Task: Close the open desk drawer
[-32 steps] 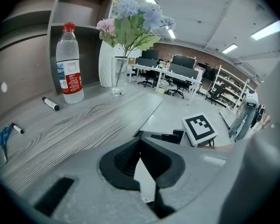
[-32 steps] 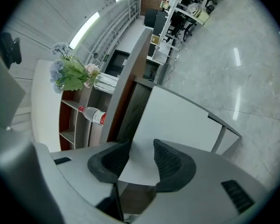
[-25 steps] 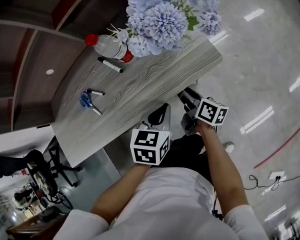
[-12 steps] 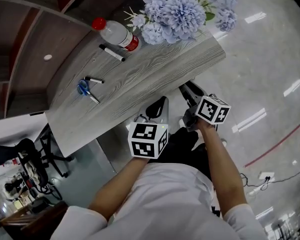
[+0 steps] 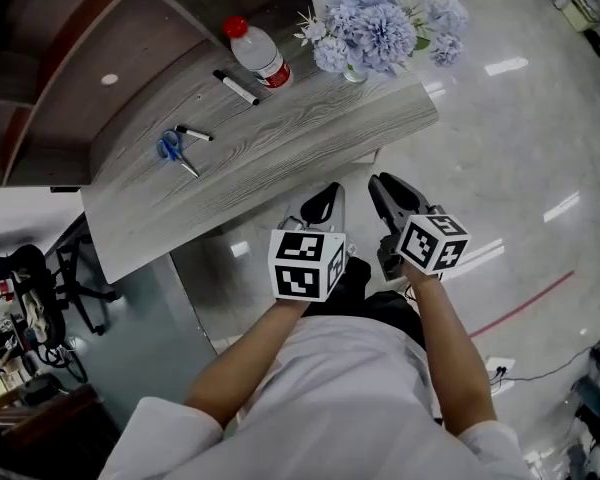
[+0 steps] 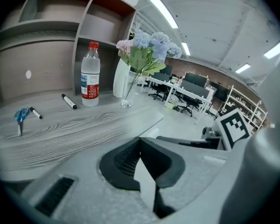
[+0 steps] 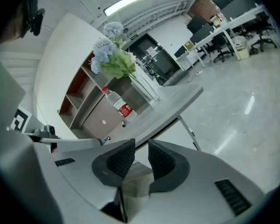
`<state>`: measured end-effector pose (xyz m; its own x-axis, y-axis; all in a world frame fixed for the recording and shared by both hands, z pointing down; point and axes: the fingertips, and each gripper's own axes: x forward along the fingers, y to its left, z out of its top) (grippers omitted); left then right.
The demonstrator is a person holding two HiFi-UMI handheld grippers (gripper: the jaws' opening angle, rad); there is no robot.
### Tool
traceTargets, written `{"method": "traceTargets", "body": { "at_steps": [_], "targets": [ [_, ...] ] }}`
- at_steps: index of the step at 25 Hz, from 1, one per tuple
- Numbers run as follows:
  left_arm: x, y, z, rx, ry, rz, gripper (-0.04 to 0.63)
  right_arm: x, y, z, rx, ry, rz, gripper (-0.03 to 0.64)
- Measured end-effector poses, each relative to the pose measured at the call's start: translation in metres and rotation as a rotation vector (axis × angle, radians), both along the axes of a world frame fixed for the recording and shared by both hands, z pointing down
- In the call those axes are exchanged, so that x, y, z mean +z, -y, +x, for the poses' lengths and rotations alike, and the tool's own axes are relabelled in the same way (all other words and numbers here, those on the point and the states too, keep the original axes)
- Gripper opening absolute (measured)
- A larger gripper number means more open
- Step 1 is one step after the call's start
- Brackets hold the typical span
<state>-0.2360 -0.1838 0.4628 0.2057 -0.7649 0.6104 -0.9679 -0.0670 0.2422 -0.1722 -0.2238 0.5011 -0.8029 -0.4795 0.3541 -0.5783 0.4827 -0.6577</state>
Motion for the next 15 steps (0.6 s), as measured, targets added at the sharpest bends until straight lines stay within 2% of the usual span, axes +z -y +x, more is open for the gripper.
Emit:
{"method": "traceTargets", "body": {
  "at_steps": [11,15],
  "targets": [
    [-0.038,-0.020,0.056,-0.062,0.044,0.075,0.003,-0.085,-0.035,0.042,-0.138,-0.108,0.213,0.044],
    [-0.051,-0.030,0.080,-0.066,0.048,0.095,0.003,-0.107,-0.050,0.059,-0.184,-0.137,0.271,0.004]
  ]
}}
